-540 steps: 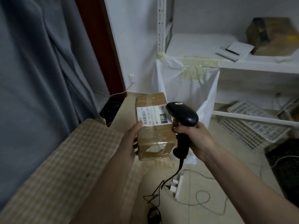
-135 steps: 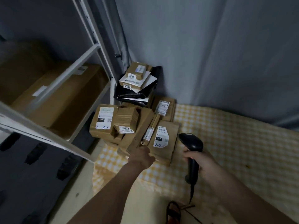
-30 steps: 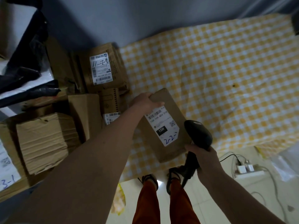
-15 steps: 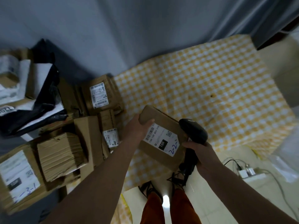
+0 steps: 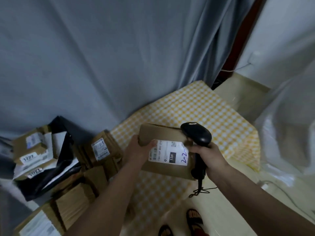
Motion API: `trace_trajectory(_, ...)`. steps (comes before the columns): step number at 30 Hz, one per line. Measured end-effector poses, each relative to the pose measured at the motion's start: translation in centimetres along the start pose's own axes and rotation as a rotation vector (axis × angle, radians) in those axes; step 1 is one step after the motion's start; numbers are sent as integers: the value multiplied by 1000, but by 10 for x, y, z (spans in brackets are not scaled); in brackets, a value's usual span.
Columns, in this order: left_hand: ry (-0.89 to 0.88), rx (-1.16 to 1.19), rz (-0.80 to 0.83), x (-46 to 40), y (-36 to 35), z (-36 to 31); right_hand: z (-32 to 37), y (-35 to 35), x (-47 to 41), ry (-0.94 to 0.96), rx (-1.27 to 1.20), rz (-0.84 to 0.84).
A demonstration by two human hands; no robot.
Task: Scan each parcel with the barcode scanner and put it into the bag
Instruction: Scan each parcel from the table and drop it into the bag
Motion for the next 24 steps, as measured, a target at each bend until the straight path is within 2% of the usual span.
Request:
trace_trajectory(8,-165,96,85,33,-28,-30,32,26,67,152,12,-141)
trace_trajectory(13,-271,-34,115,48,-54,-81,45,66,104,227,-35,-239)
trace_trajectory(18,-360,-118,154,71,-102,-141,56,127,141,274,-122,-337)
trace_trajectory(24,-456,-138,236,118,-201,-223,69,240,195,344,-212,-480)
Point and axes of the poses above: each hand's wrist, its own x-axis away from the middle knuckle, its own y-axis out of the back of the hand, z = x × y, the point moved 9 cm from there along -x, towards the middle knuckle, and after that the axes turned 11 degrees about z, right-handed, at the moved point
